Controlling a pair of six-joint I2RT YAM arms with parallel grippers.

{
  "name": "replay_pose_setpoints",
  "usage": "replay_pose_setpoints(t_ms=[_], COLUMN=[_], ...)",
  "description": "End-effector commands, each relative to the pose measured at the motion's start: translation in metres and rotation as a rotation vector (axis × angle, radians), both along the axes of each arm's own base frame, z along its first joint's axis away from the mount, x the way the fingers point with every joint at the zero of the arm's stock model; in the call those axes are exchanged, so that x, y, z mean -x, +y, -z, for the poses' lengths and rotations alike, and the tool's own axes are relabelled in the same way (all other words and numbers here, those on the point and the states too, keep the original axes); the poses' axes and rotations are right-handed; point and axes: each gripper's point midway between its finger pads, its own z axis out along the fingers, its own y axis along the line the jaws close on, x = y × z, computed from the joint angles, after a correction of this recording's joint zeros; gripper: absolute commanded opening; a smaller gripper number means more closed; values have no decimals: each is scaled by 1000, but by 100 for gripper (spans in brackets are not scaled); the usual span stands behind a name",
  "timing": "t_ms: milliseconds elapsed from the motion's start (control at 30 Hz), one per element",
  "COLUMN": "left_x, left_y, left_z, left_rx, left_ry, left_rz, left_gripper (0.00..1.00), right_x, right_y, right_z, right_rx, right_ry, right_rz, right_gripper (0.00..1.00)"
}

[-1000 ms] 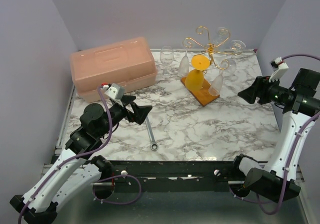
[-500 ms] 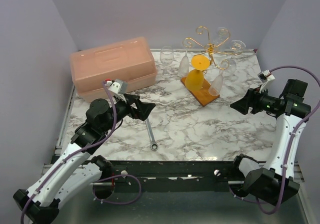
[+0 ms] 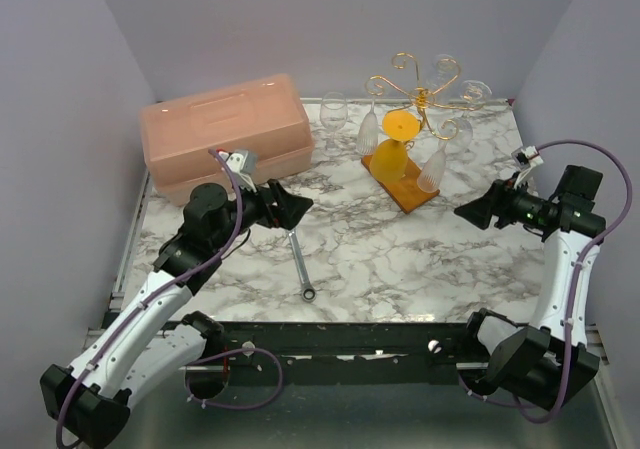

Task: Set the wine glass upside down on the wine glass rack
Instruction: Move the wine glass to the center of the board.

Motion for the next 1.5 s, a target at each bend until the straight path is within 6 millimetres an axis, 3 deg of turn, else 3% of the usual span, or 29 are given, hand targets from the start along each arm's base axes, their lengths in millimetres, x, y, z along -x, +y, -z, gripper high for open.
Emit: replay_pose_setpoints(t_ms=[0,433,1067,1367,1467], left_x=[-4,-38,-77,-118,-132], left_y=[-6,-17,-9,-10,-16], left_z=[-7,-1,-30,-45,-46], left_rx=[56,48,128,166,179], left_ry=[6,125,76,111,139], left_rz=[30,0,-34,-116,-122], left_gripper=[99,98,98,96,90], right_x=[-12,-18,-16,-16,-15], right_y=[2,3,3,1,1], right_z=[-2,17,22,23,22], right_rx=[-64,-133,-120,-100,-89], right_ry=[-53,-10,-4,-4,-15], right_rz=[-29,-52,-50,-31,-29], right_gripper=[68,68,68,68,69])
